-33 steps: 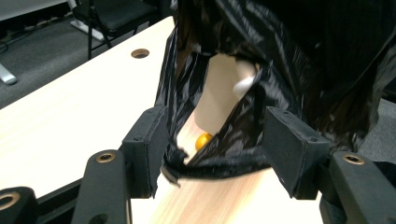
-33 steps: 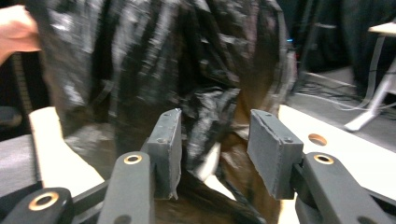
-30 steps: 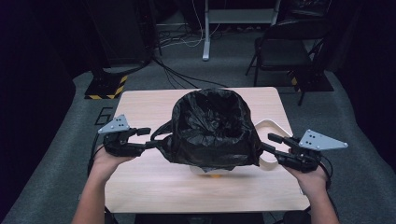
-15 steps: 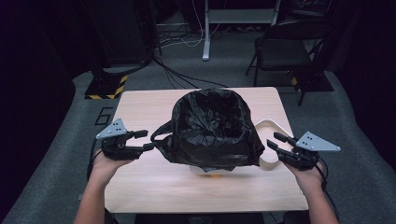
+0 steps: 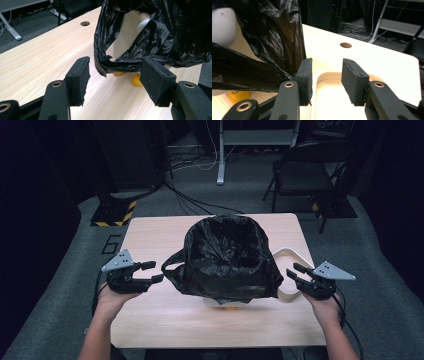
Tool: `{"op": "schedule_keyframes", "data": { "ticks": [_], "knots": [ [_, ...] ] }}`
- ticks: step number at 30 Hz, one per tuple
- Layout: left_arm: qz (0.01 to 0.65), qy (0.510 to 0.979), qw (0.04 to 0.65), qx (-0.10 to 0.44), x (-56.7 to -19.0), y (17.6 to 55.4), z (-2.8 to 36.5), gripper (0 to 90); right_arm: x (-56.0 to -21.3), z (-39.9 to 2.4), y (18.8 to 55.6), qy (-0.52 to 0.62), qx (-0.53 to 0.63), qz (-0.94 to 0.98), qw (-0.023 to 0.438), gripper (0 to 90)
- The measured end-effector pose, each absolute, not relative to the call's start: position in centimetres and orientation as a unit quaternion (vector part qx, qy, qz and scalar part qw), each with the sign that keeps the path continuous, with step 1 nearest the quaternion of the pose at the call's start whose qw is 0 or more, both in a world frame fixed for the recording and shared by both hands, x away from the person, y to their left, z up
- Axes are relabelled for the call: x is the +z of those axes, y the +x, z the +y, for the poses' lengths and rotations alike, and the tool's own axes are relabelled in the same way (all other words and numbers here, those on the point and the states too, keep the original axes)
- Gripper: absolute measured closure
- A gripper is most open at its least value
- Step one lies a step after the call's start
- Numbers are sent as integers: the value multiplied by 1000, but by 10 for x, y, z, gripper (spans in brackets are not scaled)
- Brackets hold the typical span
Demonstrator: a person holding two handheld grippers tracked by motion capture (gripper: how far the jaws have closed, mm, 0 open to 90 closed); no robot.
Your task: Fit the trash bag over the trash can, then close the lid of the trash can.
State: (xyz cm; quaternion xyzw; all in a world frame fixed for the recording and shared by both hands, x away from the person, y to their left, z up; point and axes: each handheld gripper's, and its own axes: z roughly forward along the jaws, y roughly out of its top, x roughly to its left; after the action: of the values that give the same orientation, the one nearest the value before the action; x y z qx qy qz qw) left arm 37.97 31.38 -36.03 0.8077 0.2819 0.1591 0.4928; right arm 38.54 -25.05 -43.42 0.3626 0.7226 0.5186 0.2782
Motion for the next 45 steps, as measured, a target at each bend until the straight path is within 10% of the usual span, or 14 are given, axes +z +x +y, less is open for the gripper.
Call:
{"op": "schedule_keyframes", "data": {
  "ticks": [45],
  "knots": [
    [291, 798, 501, 167, -360, 370, 320, 395, -496, -224, 416, 375, 439, 793, 193, 634]
  ]
}}
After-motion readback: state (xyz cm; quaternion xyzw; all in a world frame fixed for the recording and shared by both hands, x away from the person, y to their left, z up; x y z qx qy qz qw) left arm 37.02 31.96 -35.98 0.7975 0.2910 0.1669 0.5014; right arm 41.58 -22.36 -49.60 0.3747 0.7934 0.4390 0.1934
